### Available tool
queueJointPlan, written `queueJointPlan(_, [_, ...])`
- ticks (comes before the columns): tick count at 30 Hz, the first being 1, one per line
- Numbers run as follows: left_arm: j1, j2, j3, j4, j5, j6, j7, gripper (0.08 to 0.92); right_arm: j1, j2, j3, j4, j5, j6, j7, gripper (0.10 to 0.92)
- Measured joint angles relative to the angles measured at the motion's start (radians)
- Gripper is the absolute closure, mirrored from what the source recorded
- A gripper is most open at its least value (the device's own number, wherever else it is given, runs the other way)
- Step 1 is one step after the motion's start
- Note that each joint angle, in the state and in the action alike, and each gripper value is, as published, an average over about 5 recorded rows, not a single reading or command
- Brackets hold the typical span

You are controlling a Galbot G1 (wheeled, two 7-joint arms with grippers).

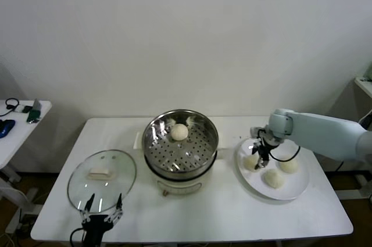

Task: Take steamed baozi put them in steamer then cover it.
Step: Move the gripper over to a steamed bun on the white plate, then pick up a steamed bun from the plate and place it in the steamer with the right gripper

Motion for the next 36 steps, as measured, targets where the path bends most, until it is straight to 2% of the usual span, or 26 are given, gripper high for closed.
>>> queueJointPlan(9, [0.000,0.001,-0.009,-0.007,-0.005,0.003,-0.002,0.177,0.167,0.020,-0.087,0.040,0.053,0.035,-0.068,0.389])
queueJointPlan(20, [-0.014,0.005,-0.005,-0.023,-0.009,0.016,0.001,0.177,0.539,0.125,-0.169,0.136,0.264,0.034,-0.157,0.389])
queueJointPlan(28, [-0.022,0.006,-0.003,-0.031,-0.015,0.019,0.002,0.177,0.611,0.262,-0.106,0.204,0.387,-0.018,-0.121,0.389])
queueJointPlan(36, [-0.025,0.007,-0.003,-0.037,-0.021,0.019,0.002,0.177,0.531,0.422,-0.081,0.186,0.416,-0.057,-0.056,0.389])
